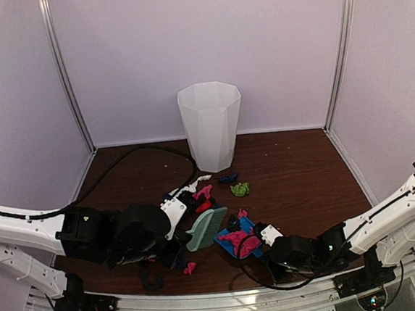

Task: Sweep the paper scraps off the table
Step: Sweep the paper scraps into the dustpan, then dump the paper scraps into the trash bin.

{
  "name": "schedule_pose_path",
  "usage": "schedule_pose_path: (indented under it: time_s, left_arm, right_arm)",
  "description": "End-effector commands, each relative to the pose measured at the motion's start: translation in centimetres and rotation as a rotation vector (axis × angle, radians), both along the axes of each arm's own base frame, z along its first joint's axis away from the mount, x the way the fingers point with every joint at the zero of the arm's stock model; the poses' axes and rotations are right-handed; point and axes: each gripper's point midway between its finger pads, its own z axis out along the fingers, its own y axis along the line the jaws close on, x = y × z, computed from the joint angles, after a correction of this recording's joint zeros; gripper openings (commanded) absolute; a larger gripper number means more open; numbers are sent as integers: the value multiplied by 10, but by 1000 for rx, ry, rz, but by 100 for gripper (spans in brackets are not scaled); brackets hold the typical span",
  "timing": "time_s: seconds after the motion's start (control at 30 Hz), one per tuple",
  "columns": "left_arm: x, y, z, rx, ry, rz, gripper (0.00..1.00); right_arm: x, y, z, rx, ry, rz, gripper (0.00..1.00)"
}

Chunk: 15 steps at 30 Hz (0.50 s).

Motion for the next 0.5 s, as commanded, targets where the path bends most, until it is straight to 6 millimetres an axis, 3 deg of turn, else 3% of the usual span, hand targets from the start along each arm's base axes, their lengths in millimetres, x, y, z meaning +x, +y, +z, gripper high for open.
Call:
schedule_pose_path:
  time_s: [0.0, 0.27, 0.47]
  left_arm:
    - [6, 14, 18, -66, -23, 70, 0]
    - [17, 46, 24, -54, -57, 186, 0]
    - [19, 57, 25, -54, -68, 215, 0]
  right_arm:
    - [11, 4, 9, 35, -55, -28, 0]
    - [14, 11, 25, 58, -64, -41, 0]
    - [19, 10, 44, 55, -76, -75, 0]
